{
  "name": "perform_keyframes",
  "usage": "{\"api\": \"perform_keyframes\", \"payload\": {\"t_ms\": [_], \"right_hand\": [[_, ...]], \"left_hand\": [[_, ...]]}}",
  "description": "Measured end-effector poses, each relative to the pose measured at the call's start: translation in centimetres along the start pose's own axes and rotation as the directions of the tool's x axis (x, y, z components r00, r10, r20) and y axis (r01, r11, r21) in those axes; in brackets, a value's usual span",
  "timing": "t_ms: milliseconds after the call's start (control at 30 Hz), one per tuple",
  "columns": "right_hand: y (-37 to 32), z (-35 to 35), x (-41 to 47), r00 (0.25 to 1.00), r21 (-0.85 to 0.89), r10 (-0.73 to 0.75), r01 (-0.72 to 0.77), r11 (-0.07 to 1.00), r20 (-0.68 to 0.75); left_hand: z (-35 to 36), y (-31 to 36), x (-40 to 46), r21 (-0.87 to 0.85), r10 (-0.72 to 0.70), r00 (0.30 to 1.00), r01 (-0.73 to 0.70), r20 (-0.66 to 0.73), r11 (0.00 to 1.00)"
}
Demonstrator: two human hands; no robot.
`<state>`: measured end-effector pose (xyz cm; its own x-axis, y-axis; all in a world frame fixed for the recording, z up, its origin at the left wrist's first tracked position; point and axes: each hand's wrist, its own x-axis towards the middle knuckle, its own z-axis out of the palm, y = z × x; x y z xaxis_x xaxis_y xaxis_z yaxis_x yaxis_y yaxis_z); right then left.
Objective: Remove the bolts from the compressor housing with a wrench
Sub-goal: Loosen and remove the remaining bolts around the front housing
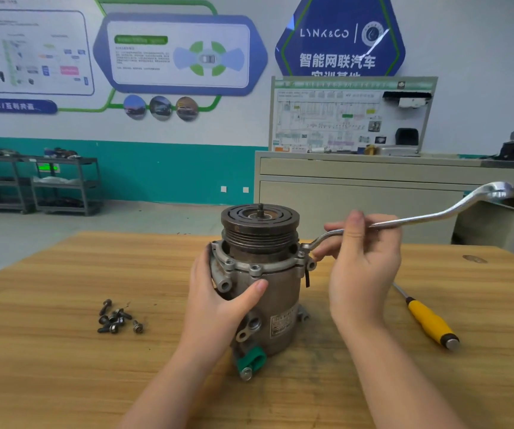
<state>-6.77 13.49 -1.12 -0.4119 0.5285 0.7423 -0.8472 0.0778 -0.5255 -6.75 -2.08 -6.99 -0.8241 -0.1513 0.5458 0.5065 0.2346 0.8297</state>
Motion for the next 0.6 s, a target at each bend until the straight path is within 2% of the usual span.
{"api": "perform_keyframes", "payload": {"t_ms": [67, 133, 200, 233, 300, 367, 433, 500, 567, 600], "right_hand": [[0.0, 0.1, -0.8, 0.967, -0.088, -0.216, 0.229, 0.969, 0.138], [0.4, 0.1, -1.5, 0.853, -0.162, -0.420, 0.483, 0.861, 0.310], [0.9, 0.1, -2.0, 0.776, -0.200, -0.508, 0.602, 0.773, 0.375], [1.1, 0.1, -2.2, 0.781, -0.203, -0.511, 0.600, 0.774, 0.359], [1.0, 0.4, -2.3, 0.871, -0.164, -0.418, 0.465, 0.870, 0.258], [1.1, 0.4, -2.0, 0.975, -0.041, -0.207, 0.210, 0.977, 0.079], [1.5, 0.1, -0.8, 0.997, 0.052, 0.059, -0.056, 0.997, -0.053], [2.0, -0.2, 0.8, 0.935, 0.150, 0.352, -0.344, 0.927, -0.035], [2.4, -0.5, 2.4, 0.785, 0.277, 0.615, -0.609, 0.743, 0.078], [2.5, -0.6, 2.9, 0.707, 0.326, 0.693, -0.694, 0.642, 0.140]], "left_hand": [[0.0, 0.0, 0.0, -0.012, 0.000, 1.000, 0.000, 0.007, 1.000], [-0.1, -0.1, 0.0, -0.006, 0.003, 1.000, -0.003, 0.008, 1.000], [-0.1, -0.3, 0.0, 0.010, 0.005, 1.000, -0.005, 0.009, 1.000], [-0.1, -0.3, 0.0, 0.011, 0.007, 1.000, -0.007, 0.010, 1.000], [-0.1, -0.2, -0.1, 0.002, 0.009, 1.000, -0.009, 0.000, 1.000], [0.0, -0.2, 0.0, -0.005, 0.003, 1.000, -0.003, -0.014, 1.000], [0.1, -0.1, -0.1, -0.012, 0.002, 1.000, -0.002, -0.018, 1.000], [0.1, -0.1, 0.0, -0.021, 0.004, 1.000, -0.004, -0.015, 1.000], [0.0, -0.1, 0.0, -0.027, -0.001, 1.000, 0.001, -0.013, 1.000], [0.1, 0.0, 0.0, -0.028, -0.003, 1.000, 0.003, -0.013, 1.000]]}}
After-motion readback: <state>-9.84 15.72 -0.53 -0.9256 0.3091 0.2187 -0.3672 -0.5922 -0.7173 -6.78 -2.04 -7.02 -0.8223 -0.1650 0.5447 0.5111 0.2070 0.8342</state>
